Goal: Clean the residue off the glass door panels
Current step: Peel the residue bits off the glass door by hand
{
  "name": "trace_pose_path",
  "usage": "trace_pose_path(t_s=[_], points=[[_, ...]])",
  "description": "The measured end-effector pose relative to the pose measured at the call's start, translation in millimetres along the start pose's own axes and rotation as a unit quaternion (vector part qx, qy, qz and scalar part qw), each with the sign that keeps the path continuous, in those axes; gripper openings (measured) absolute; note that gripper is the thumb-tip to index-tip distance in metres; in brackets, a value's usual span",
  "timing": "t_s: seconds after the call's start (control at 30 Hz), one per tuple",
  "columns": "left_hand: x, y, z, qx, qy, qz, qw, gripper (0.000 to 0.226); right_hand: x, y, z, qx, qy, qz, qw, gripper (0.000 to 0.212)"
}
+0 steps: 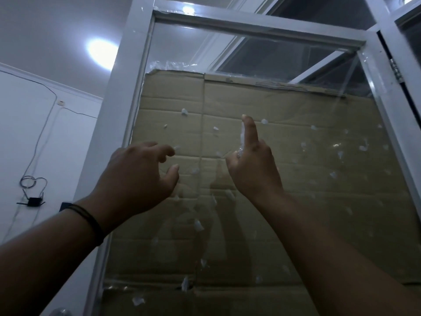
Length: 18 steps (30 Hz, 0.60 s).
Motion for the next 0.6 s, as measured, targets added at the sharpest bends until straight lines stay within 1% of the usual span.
trace_pose_path(t_s=[0.3,0.6], points=[[12.3,3.8,0.0,-0.007,0.003,0.003,1.0,0.033,-4.4,-7.2,1.0,0.007,0.01,0.003,1.0,0.066],[21.4,0.0,2.2,0.0,0.008,0.007,1.0,0.03,-5.4,-9.5,0.7,0.005,0.008,0.012,1.0,0.065]])
Point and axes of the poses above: each hand's wrist, its own z-axis towards the middle knuckle, its own x-axis out of the back of the hand, y = z × x, the point moved 10 cm from there along z, towards the middle knuckle, and after that the axes turned 5 degrees about -x, right-handed, at the moved point
